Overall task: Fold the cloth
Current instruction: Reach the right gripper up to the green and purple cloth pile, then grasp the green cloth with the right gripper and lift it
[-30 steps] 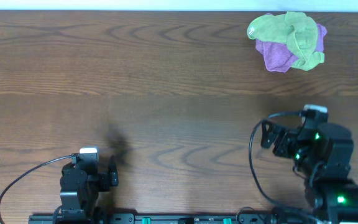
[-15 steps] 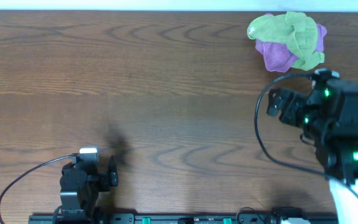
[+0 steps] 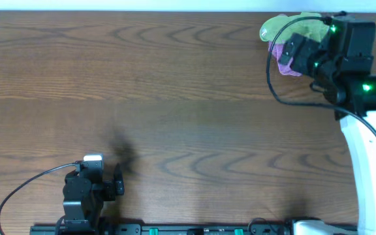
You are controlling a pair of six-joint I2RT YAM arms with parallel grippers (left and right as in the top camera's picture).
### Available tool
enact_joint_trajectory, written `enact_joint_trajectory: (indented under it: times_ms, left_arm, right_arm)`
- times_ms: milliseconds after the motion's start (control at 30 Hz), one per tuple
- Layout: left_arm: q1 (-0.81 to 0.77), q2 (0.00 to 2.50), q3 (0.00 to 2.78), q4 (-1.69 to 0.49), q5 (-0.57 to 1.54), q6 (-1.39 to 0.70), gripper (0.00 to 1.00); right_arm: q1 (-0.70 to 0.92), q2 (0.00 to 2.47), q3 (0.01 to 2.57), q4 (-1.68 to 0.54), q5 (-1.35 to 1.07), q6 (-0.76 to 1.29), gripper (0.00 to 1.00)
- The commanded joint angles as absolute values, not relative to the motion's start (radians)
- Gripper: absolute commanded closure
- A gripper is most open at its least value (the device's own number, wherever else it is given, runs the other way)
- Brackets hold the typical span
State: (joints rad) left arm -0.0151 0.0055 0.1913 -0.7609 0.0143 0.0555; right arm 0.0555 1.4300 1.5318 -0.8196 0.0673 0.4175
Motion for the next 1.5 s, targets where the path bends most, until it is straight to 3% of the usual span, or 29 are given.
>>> enact_joint_trajectory:
  times_ms: [0, 267, 800, 1200, 1467]
  left_arm:
    - [-0.017, 0.005, 0.180, -0.805, -0.004, 0.052, 0.05]
    - [-0.017, 0.005, 0.180, -0.805, -0.004, 0.052, 0.04]
    - [-0.017, 0.005, 0.180, -0.805, -0.004, 0.052, 0.04]
    - [-0.017, 0.005, 0.180, -0.805, -0.004, 0.052, 0.05]
    - [-0.017, 0.005, 0.180, -0.805, -0.004, 0.052, 0.04]
  right_arm:
    - [0.057, 1.450, 1.551, -0.802, 0.125, 0.426, 0.01]
    - [0.020, 1.570, 1.560, -0.591, 0.131, 0.439, 0.01]
    - [-0.088, 2.055, 1.891, -0.570, 0.078, 0.484, 0.01]
    - [-0.147, 2.180, 1.895, -0.518, 0.074, 0.500, 0.01]
    - [-0.163, 2.202, 1.895, -0.509, 0.047, 0.501, 0.11]
